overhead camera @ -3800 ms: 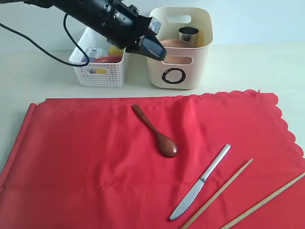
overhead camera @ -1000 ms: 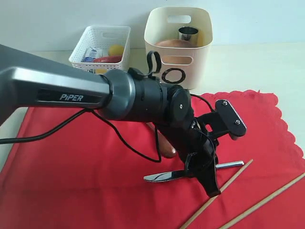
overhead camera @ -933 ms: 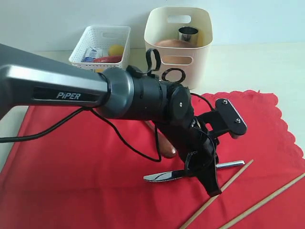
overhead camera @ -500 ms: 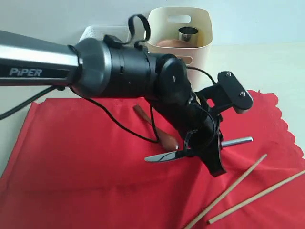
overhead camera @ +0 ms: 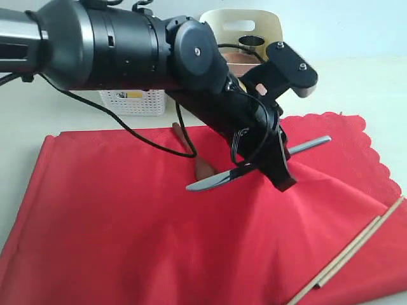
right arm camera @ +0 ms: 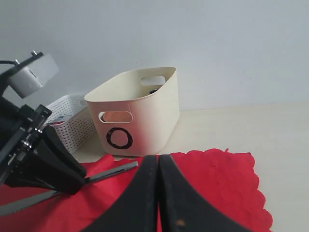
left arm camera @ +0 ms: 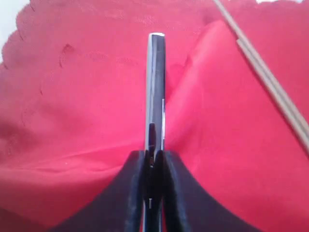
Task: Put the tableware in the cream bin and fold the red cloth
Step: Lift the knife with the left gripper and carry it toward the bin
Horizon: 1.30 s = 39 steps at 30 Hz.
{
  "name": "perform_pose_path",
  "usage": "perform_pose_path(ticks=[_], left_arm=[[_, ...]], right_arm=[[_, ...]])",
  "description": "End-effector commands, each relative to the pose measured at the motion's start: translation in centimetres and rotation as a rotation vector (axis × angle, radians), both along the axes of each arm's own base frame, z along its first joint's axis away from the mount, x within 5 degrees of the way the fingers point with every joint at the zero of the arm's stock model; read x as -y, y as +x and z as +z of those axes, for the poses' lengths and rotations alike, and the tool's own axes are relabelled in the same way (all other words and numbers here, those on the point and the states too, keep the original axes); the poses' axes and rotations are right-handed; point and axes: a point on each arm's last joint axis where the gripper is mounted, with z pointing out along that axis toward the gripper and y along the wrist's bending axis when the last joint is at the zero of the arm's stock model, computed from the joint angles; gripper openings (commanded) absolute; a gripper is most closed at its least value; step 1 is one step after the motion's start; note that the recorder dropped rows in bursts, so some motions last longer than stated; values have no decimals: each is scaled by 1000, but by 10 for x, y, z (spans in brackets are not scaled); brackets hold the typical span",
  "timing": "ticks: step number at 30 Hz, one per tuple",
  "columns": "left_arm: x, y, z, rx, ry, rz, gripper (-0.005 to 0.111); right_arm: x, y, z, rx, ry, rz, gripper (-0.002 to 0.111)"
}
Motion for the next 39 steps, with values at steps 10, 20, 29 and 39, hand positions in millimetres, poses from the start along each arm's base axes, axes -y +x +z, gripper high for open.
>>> perform_pose_path(ticks=[10, 20, 29, 39], left_arm=[[6, 5, -57, -90, 90, 16, 63], [0, 2, -79, -161, 207, 15, 62], [2, 6, -105, -157, 228, 30, 59], [1, 4, -110, -177, 254, 18, 0]], right_arm=[[0, 0, 0, 11, -7, 1, 0], [0, 0, 0, 11, -7, 1, 0], [0, 0, 0, 11, -7, 1, 0], [0, 0, 0, 11, -7, 1, 0]])
